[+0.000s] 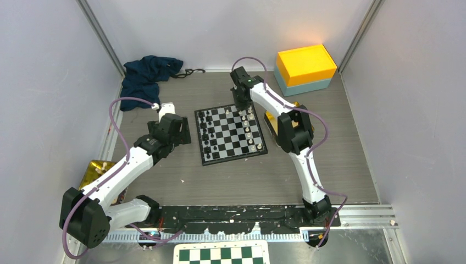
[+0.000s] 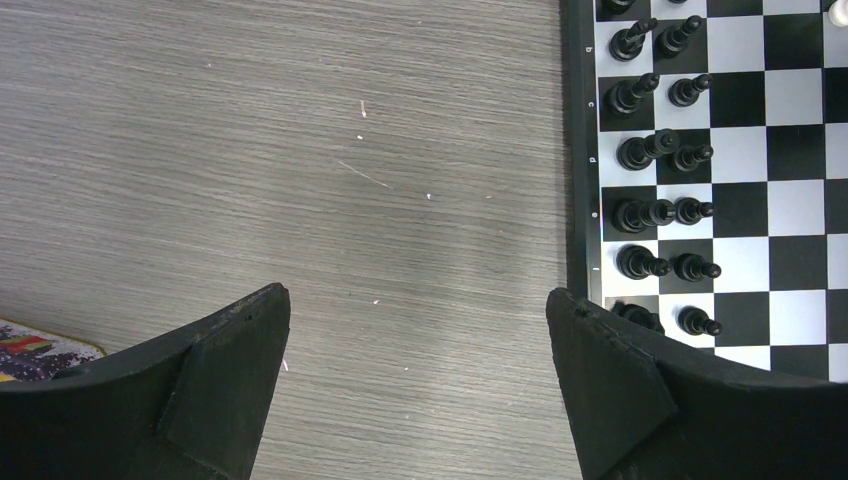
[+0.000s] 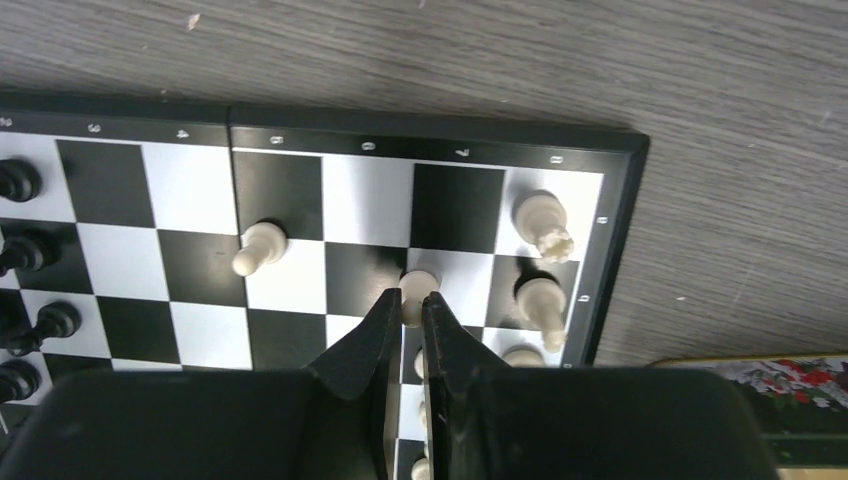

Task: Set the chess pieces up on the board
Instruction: Pick up the chess piece from the chessboard, then place the chess piece on the chessboard.

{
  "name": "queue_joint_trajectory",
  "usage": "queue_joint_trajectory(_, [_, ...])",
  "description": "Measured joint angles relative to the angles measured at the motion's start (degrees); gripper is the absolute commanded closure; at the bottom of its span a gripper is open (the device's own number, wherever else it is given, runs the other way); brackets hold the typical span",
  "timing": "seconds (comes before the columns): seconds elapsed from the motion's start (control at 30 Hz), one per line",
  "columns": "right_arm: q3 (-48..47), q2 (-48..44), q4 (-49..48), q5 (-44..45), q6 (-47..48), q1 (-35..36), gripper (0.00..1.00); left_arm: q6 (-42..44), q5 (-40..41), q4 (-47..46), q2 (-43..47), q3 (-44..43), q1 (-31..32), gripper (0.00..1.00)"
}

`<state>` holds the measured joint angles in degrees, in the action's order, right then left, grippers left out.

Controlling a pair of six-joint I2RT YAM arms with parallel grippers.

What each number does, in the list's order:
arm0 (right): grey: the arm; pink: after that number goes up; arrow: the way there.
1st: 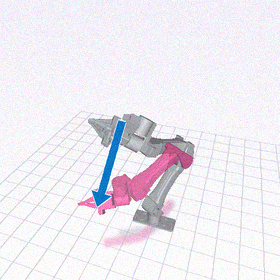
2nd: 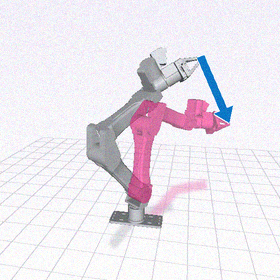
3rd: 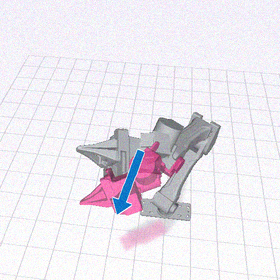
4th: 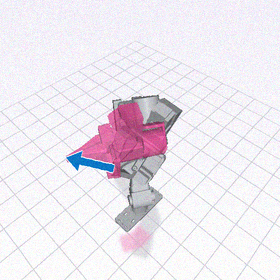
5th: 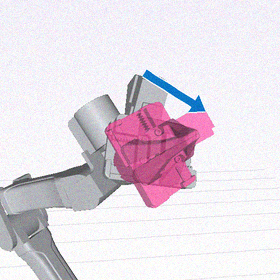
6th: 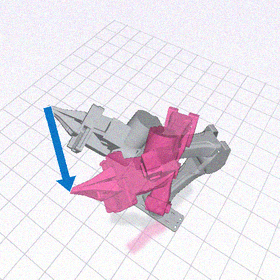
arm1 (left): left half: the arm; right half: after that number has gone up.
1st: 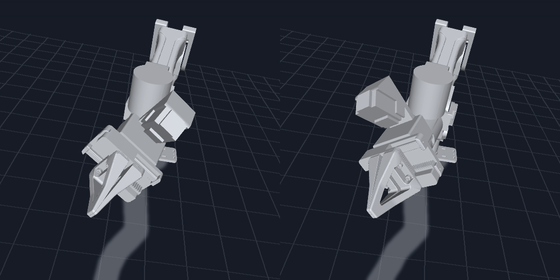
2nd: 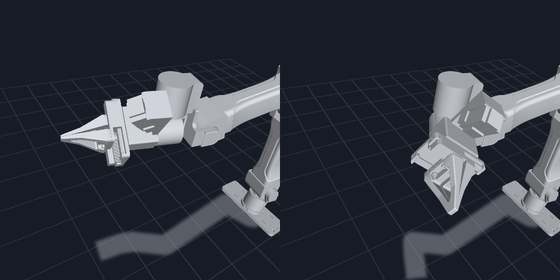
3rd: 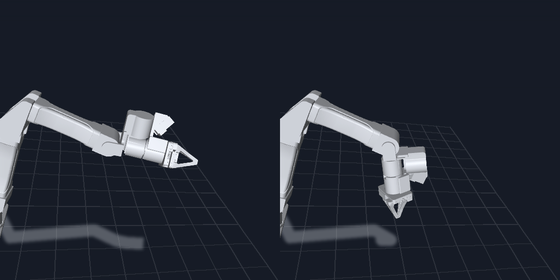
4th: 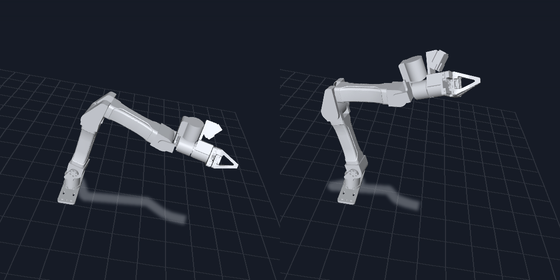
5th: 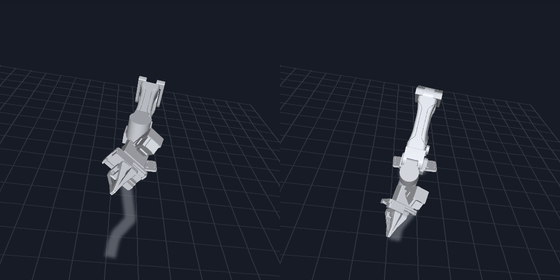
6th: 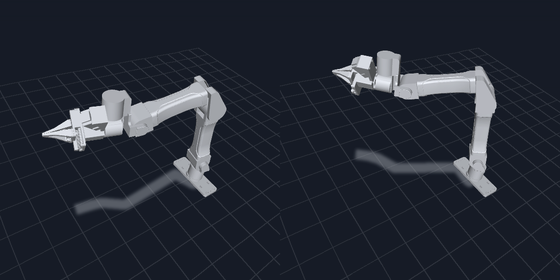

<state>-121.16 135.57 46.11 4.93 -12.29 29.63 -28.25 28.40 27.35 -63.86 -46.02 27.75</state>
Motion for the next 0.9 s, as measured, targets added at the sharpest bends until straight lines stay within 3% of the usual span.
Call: queue_joint_trajectory(0.9, [0.4, 0.0, -0.4, 0.1, -0.3, -1.6, 0.90, 0.0, 0.0, -0.1, -0.4, 0.0, 0.0, 0.00])
